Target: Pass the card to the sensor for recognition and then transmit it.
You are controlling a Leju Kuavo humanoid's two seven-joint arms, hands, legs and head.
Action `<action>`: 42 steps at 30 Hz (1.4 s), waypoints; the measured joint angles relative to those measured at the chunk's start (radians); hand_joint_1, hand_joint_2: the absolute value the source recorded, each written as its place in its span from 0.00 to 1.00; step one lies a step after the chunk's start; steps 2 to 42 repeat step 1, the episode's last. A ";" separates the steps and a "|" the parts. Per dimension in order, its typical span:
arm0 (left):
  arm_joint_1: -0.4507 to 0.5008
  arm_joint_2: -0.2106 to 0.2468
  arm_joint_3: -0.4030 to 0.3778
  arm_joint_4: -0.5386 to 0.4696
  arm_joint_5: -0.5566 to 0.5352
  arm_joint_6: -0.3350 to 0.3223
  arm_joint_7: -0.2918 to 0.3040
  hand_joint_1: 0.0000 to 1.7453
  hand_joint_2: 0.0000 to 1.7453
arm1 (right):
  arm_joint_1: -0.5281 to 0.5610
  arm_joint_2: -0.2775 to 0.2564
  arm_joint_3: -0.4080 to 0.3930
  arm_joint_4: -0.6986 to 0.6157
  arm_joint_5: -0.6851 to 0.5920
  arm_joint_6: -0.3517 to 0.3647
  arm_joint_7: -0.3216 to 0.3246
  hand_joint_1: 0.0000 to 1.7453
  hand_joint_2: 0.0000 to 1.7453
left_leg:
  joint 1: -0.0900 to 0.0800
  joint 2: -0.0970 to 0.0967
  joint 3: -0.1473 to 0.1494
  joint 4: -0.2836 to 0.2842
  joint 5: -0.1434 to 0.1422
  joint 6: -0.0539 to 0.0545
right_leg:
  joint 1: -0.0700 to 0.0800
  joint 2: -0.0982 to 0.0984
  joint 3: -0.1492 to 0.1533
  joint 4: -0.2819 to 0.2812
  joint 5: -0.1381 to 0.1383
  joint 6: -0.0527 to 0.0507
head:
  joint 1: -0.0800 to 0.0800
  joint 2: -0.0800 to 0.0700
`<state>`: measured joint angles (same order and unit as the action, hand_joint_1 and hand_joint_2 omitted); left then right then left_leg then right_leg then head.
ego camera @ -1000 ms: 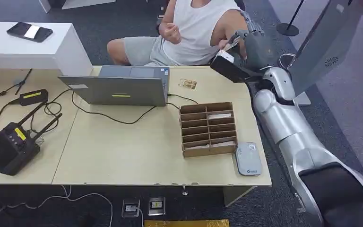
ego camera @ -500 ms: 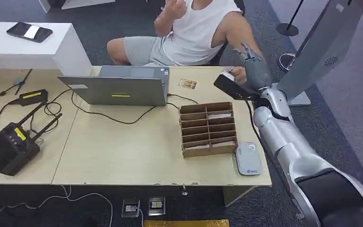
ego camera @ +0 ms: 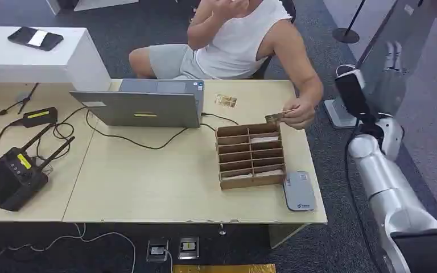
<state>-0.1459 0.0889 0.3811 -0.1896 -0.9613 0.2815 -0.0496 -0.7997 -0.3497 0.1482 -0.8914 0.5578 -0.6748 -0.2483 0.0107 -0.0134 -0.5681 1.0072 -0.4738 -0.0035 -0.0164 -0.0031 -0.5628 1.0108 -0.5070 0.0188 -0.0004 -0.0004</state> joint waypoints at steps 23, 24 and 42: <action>0.001 0.000 0.000 0.000 0.000 0.000 0.000 0.00 1.00 | 0.012 -0.018 -0.033 -0.010 -0.008 0.000 -0.002 0.00 1.00 | 0.000 0.000 0.000 0.000 0.000 0.000 | 0.000 0.000 0.000 0.000 0.000 0.000 | 0.000 0.000; 0.001 0.000 0.000 0.000 0.000 0.000 0.000 0.00 1.00 | 0.012 -0.018 -0.033 -0.010 -0.008 0.000 -0.002 0.00 1.00 | 0.000 0.000 0.000 0.000 0.000 0.000 | 0.000 0.000 0.000 0.000 0.000 0.000 | 0.000 0.000; 0.001 0.000 0.000 0.000 0.000 0.000 0.000 0.00 1.00 | 0.012 -0.018 -0.033 -0.010 -0.008 0.000 -0.002 0.00 1.00 | 0.000 0.000 0.000 0.000 0.000 0.000 | 0.000 0.000 0.000 0.000 0.000 0.000 | 0.000 0.000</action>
